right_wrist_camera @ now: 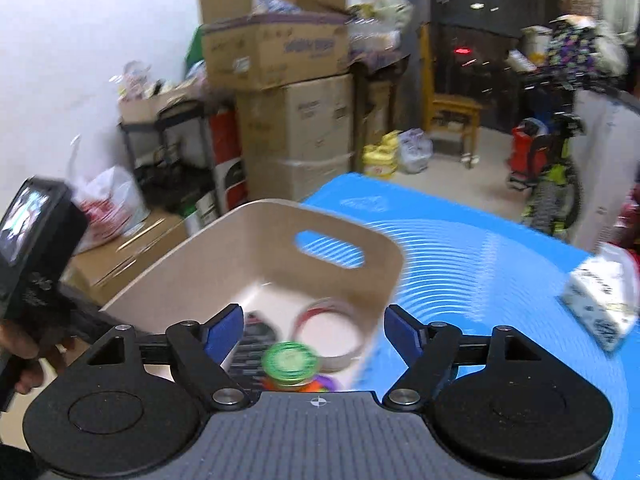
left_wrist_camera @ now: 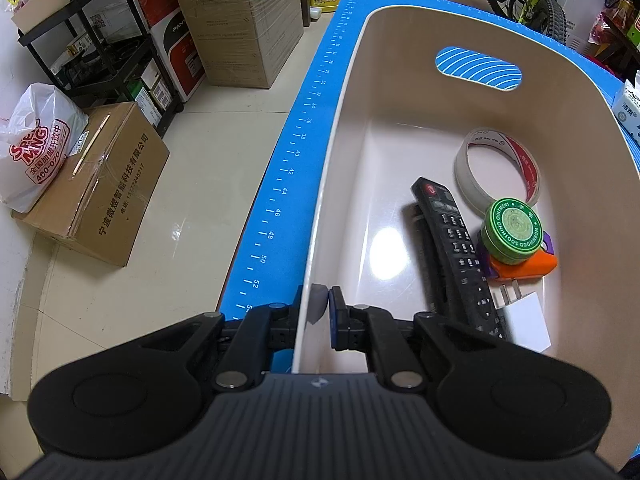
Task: Organize rigid objects
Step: 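Carry the black remote control into the bin and open the right tool, then move the right tool back to the mat and grasp the silver key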
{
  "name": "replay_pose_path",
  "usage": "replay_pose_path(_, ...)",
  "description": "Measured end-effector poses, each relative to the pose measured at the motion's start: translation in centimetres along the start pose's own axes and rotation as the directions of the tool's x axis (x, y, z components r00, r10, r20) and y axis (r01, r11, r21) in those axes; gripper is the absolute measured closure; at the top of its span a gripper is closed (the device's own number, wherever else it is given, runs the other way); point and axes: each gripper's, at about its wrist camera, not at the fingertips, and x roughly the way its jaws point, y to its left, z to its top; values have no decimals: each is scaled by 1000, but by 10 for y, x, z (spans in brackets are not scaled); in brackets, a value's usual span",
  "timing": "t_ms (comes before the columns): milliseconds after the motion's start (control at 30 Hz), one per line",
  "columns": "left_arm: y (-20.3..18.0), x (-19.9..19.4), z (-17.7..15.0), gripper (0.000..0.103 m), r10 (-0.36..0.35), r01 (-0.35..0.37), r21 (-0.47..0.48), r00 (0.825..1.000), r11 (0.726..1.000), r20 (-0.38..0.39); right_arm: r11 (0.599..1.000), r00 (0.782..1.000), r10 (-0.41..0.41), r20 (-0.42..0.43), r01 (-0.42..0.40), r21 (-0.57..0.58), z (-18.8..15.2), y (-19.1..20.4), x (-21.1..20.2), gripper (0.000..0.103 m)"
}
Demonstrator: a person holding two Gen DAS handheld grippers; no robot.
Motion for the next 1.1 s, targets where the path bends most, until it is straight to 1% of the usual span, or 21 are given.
replay_pose_path(67,0,0,0,92,0,0,-1,1000,1000,0,999,999,-34,14,34,22,-5,-17,-6,20)
replay_pose_path(200,0,0,0,92,0,0,0,1000,1000,0,993,995,-104,8,103,63,-23,-51,-9,20)
replay_pose_path(300,0,0,0,92,0,0,-1,1000,1000,0,984,986,-160,-38,162,79,-44,-75,-4,20)
replay_pose_path(400,0,0,0,92,1,-1,0,1000,1000,0,968,974,-211,-88,220,121,-68,-98,2,21)
replay_pose_path(467,0,0,0,92,1,-1,0,1000,1000,0,959,965,-238,-110,252,133,-82,-107,7,22)
replay_pose_path(533,0,0,0,91,0,0,0,1000,1000,0,951,956,-260,-135,278,136,-95,-113,14,26)
replay_pose_path(633,0,0,0,91,0,0,-1,1000,1000,0,944,949,-262,-175,289,156,-108,-119,25,29)
replay_pose_path(800,0,0,0,91,4,-4,1,1000,1000,0,934,945,-247,-217,291,208,-128,-129,32,30)
replay_pose_path(967,0,0,0,91,4,-4,1,1000,1000,0,926,944,-230,-237,287,244,-131,-136,40,34)
replay_pose_path(1000,0,0,0,91,4,-4,1,1000,1000,0,925,944,-226,-241,286,251,-131,-137,42,39)
replay_pose_path(1033,0,0,0,91,4,-4,1,1000,1000,0,923,945,-218,-244,280,263,-131,-138,43,46)
replay_pose_path(1067,0,0,0,91,4,-4,1,1000,1000,0,920,946,-211,-247,278,275,-132,-139,44,47)
replay_pose_path(1100,0,0,0,91,4,-4,1,1000,1000,0,920,947,-215,-239,279,277,-132,-139,43,57)
